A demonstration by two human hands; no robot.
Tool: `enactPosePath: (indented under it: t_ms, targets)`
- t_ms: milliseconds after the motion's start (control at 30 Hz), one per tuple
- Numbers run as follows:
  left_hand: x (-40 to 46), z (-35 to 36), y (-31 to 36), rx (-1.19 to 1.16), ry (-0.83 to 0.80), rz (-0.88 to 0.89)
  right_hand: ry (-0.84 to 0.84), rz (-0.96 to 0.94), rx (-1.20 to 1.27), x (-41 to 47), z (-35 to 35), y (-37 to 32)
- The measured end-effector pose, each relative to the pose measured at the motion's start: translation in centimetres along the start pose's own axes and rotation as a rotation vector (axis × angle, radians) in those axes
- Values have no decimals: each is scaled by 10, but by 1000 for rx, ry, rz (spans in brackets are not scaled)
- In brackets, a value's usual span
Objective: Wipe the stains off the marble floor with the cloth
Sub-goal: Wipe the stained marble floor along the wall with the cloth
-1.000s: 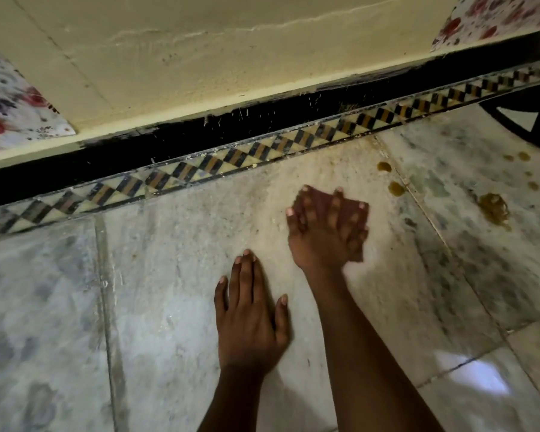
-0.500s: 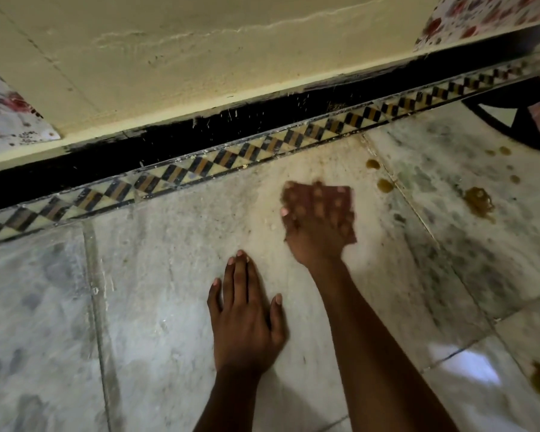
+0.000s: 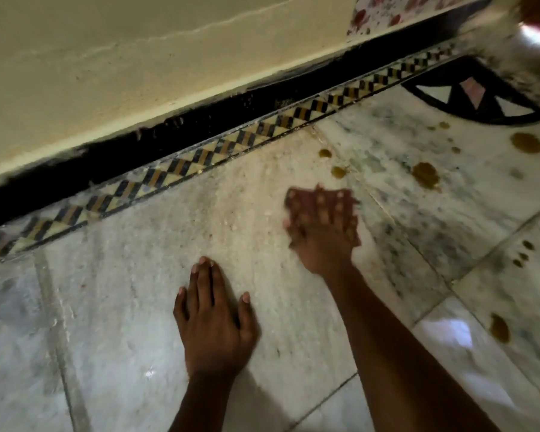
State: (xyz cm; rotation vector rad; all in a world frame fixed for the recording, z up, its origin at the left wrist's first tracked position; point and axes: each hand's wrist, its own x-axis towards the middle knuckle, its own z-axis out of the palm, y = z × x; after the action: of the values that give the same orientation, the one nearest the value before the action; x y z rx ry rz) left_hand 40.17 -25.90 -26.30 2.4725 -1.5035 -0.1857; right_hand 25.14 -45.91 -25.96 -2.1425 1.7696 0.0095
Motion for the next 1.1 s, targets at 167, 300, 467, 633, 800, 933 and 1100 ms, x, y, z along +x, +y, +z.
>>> enactPosePath:
  t_ms: [167, 300, 467, 633, 800, 933, 1100]
  targets:
    - [25, -12, 2, -103, 64, 76, 73, 21, -41, -81, -3, 75]
    - [118, -3, 29, -141, 50, 241, 197, 323, 52, -19, -13, 82]
    - [157, 24, 57, -52, 34, 122, 258, 306, 22, 52, -10, 62]
    - [162, 27, 55, -28, 36, 88, 258, -156, -134, 12, -16, 110]
    - [159, 28, 54, -21, 27, 84, 298, 377, -7, 49, -22, 74]
    - [160, 31, 53, -29, 28, 90, 75, 248, 52, 129, -35, 11]
    - [160, 28, 53, -15, 19, 78, 132, -267, -114, 80, -18, 17]
